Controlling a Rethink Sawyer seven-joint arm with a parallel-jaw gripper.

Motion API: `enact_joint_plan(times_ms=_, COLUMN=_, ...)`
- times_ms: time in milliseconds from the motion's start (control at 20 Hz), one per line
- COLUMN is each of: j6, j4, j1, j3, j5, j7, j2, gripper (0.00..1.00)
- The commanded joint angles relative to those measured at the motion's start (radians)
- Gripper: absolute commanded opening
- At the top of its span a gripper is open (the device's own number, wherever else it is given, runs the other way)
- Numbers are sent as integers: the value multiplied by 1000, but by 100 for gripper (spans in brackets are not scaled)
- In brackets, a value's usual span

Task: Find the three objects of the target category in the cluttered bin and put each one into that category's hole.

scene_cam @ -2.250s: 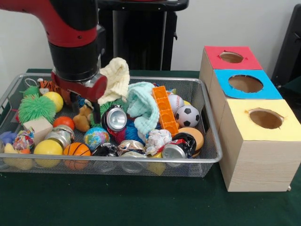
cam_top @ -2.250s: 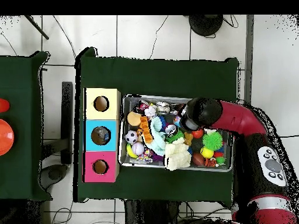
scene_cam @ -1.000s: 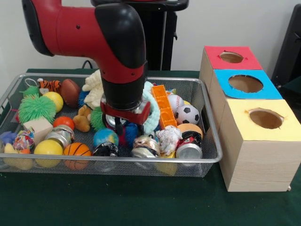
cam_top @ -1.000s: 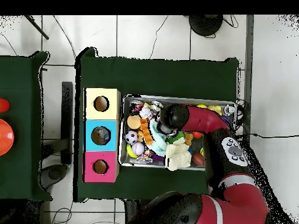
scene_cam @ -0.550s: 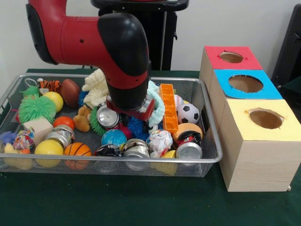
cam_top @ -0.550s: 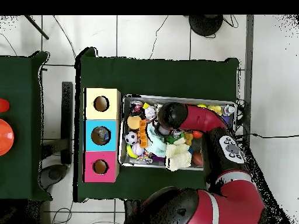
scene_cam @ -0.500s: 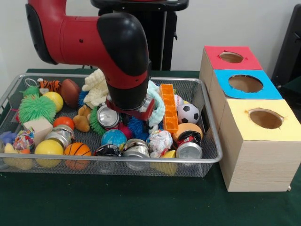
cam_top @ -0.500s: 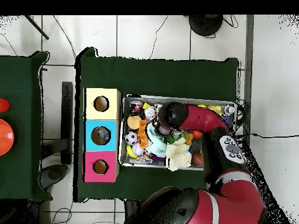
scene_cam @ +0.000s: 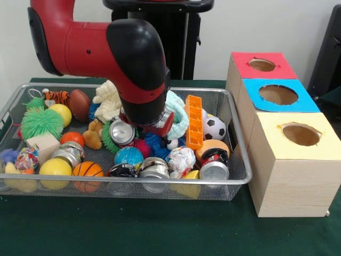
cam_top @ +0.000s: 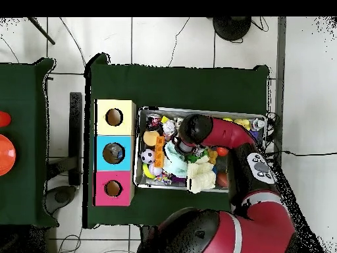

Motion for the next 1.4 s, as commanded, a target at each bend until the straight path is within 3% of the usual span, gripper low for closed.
enact_joint_plan(times_ms=50, j6=-3, j4=61, j1=14, j3=-9, j5=-44, j7=22, j2=112, gripper=0)
enact_joint_plan(times_ms=250, j6=-25, j4=68, j1=20, j3=-24, j5=-42, j7=53, j2=85, gripper=0)
enact_joint_plan(times_ms=350, j6=0, j4=84, j1=29, j3=-53, j5=-59, j7=52, j2=25, gripper=0)
enact_joint_plan(times_ms=500, j6=114, j4=107, j1=34, j3=-106, j5=-96, j7=-17, j2=-113, gripper=0)
enact_joint_plan(times_ms=750, j6=307, j4=91, j1=31, j3=-172, j5=-167, j7=-178, j2=-285, gripper=0)
enact_joint_plan(times_ms=950, j6=430, j4=45, j1=36, j3=-204, j5=-243, j7=-253, j2=-363, gripper=0)
enact_joint_plan(times_ms=1200, j6=347, j4=63, j1=5, j3=-189, j5=-312, j7=-223, j2=-374, gripper=0)
enact_joint_plan(times_ms=1400, j6=265, j4=123, j1=0, j3=-168, j5=-323, j7=-167, j2=-367, gripper=0)
